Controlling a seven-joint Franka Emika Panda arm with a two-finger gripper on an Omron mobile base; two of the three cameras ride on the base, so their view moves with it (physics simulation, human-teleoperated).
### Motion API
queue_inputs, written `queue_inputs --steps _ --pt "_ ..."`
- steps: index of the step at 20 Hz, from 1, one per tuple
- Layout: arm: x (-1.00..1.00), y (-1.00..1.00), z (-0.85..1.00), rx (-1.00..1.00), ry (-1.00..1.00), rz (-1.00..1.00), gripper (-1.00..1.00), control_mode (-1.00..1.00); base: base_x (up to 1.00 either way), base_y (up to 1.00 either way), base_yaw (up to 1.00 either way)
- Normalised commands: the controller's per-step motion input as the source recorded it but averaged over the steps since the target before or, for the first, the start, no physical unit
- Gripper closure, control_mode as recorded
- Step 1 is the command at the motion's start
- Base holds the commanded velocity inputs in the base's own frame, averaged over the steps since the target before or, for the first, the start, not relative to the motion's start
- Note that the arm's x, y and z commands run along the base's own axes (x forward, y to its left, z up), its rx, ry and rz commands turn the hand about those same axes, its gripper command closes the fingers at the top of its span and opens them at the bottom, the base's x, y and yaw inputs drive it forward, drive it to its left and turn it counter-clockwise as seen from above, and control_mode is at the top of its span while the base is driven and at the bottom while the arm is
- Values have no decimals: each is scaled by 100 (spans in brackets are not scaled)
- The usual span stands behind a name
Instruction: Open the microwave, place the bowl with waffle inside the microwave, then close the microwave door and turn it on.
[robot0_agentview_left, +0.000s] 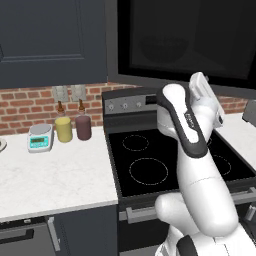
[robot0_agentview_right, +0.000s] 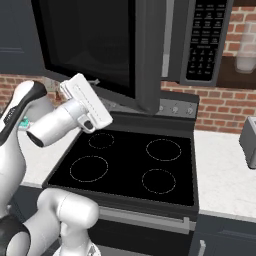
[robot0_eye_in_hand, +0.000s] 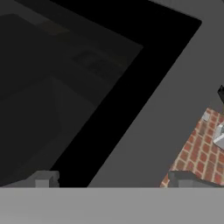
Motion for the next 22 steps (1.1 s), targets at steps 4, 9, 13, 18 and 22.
queue_inputs --steps 4,9,13,18,22 --pt "7 -15 37 3 2 4 -100 -100 0 0 0" --pt "3 -7 31 1 3 8 -100 -100 0 0 0" --pt "3 -6 31 0 6 11 -100 -100 0 0 0" --pt "11 -3 38 0 8 12 -100 -100 0 0 0" --pt "18 0 44 0 13 13 -100 -100 0 0 0"
